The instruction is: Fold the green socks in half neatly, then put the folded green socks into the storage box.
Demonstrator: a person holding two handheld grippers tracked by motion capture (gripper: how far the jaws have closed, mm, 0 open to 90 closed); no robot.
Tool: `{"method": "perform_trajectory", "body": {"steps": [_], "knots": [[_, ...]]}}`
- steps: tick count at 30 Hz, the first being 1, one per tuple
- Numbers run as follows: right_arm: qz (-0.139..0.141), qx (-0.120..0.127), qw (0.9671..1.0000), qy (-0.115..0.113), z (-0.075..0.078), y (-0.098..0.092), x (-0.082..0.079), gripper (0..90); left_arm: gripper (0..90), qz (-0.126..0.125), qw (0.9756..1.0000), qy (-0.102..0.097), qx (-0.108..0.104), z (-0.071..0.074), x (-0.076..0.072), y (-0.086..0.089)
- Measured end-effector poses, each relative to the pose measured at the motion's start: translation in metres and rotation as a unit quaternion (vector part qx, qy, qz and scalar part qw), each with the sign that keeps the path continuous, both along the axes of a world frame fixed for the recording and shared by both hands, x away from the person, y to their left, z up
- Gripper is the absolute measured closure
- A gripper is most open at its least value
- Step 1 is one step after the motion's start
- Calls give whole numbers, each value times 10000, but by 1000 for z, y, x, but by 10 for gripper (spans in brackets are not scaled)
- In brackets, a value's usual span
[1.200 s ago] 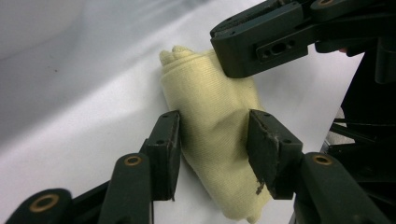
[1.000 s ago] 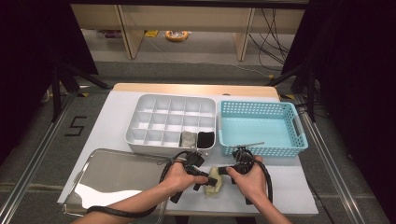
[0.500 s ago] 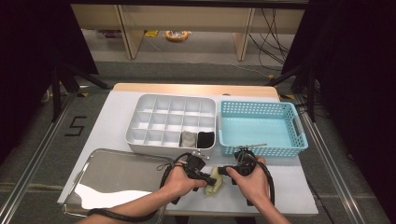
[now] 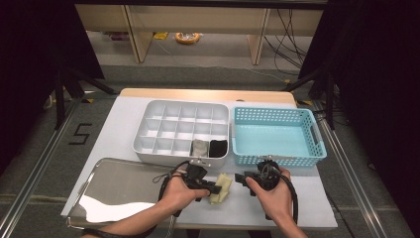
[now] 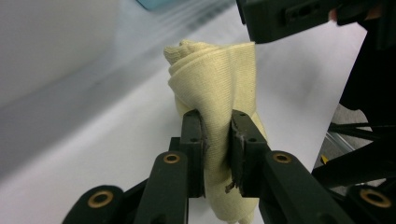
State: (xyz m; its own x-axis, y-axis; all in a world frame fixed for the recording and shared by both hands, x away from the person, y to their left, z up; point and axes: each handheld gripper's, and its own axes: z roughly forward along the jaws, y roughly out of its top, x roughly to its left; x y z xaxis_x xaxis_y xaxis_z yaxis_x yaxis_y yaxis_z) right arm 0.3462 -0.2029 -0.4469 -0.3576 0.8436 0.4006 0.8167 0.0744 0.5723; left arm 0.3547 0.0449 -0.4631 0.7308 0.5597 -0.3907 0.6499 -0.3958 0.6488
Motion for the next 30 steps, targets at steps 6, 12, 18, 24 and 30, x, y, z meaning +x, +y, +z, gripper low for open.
{"method": "perform_trajectory", "body": {"steps": [6, 12, 18, 24, 30], "knots": [[-76, -82, 9999, -57, -5, -5, -2, 535, 765, 224, 9995, -171, -146, 8, -1, 23], [-92, 62, 9995, -285, -4, -9, -3, 533, 765, 389, 9987, -174, -265, 11, -1, 38], [-100, -10, 9993, -369, -7, -9, -4, 533, 765, 521, 9979, -213, -311, 17, 1, 44], [-80, 52, 9995, -305, -7, -8, -3, 533, 765, 560, 9975, -189, -377, 17, 1, 47], [-61, -15, 9997, -245, -6, -10, -4, 533, 765, 590, 9972, -210, -408, 20, 3, 49]]}}
